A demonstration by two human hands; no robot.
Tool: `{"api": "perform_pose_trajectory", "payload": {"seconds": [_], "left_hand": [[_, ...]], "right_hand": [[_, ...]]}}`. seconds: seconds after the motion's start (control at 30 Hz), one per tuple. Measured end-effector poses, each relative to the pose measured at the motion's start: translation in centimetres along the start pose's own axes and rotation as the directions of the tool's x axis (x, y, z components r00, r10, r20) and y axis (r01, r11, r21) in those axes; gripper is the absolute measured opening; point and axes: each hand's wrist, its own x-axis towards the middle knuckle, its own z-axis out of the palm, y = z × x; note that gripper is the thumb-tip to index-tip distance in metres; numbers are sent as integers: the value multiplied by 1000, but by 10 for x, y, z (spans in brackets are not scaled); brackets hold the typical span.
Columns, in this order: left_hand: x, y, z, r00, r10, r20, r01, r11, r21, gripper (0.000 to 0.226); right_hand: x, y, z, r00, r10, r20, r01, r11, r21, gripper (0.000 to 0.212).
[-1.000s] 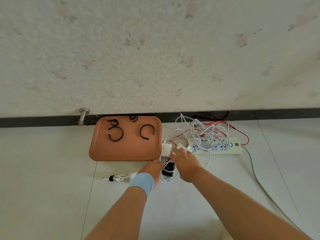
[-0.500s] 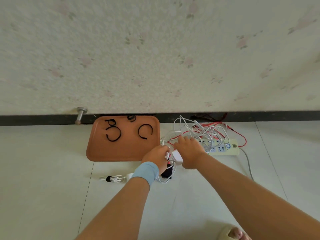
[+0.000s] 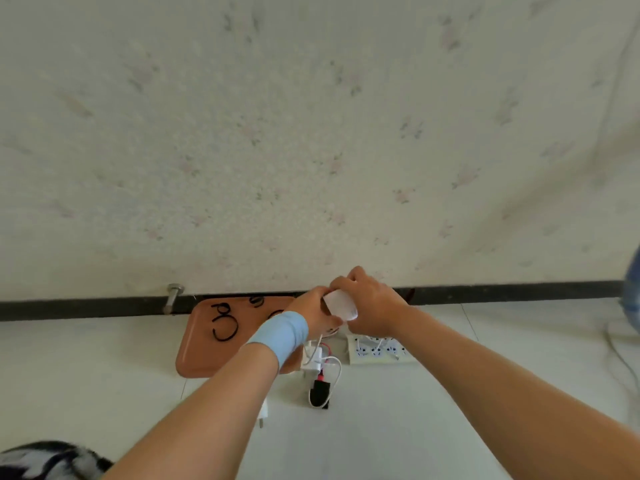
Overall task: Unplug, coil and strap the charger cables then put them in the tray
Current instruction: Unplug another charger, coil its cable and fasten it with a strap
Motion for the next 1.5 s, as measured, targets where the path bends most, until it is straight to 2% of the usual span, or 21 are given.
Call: {"api": "perform_pose_trajectory", "payload": {"seconds": [0.07,0.17,0.3,0.37,0.43,0.5,0.57,0.67,0.73,0.87,0.93,1.0,1.1,1.13,1.2,1.27,1.3,1.33,1.37,1.43,1.5], "left_hand": [[-10,10,-10,999,25,-29,-24,1000,9,60],[-23,22,-22,997,50,-51,-49,999,7,64],[-34,41,-34,998,25,58,-28,998,50,84],[-37,54,-40,994,80,75,-85,994,63,86],[-41,72,-49,988,154,26,-154,988,-16,77],[-47,88,-61,981,191,-23,-192,964,-186,64],[-54,99,-74,976,219,11,-199,903,-381,53],[-61,105,-89,971,227,75,-138,789,-599,53],[-67,112,-98,978,209,17,-151,757,-636,45],[-77,131,-118,958,177,-225,-282,723,-630,33],[-83,143,-128,929,162,-334,-356,644,-677,26],[-92,156,-140,904,101,-415,-409,484,-774,14],[-108,167,-165,887,-12,-461,-457,108,-883,10],[-112,165,-174,885,-29,-464,-464,18,-886,12],[-117,157,-187,896,-42,-443,-445,-75,-892,16],[-121,149,-192,919,-45,-390,-393,-141,-909,22],[-122,146,-193,929,-57,-367,-371,-151,-916,25],[-124,144,-192,937,-80,-340,-348,-118,-930,27],[-125,142,-192,943,-102,-317,-322,-39,-946,26],[-125,138,-191,950,-103,-295,-270,206,-941,25],[-125,135,-188,956,-62,-286,-225,471,-853,27]], "right_hand": [[-8,-8,-20,999,-3,-35,1,998,-70,64],[-20,-17,-50,998,8,-59,-15,993,-120,61],[-36,-23,-86,996,55,-65,-62,991,-117,63],[-42,-25,-102,992,100,-72,-101,995,-5,69],[-46,-26,-117,984,150,-95,-131,975,177,73],[-49,-27,-131,979,175,-106,-130,932,338,76],[-51,-28,-141,978,187,-94,-121,872,475,79],[-52,-28,-152,976,202,-81,-114,791,601,76],[-51,-30,-155,978,183,-101,-76,760,645,74],[-46,-36,-162,967,173,-188,-9,760,650,64],[-44,-37,-165,974,173,-149,-49,795,604,40],[-45,-33,-163,989,148,-29,-110,837,537,19],[-52,-29,-160,972,121,199,-189,909,371,30],[-54,-29,-160,957,134,257,-219,915,338,35],[-56,-32,-164,944,186,272,-277,895,350,43],[-55,-38,-171,965,213,155,-256,896,361,42],[-53,-41,-175,978,192,83,-209,911,355,36],[-52,-45,-178,986,163,29,-163,919,360,27],[-52,-49,-182,991,133,-5,-121,914,388,28],[-53,-56,-189,997,75,-30,-52,875,482,52],[-55,-65,-194,993,23,-113,38,858,512,67]]}}
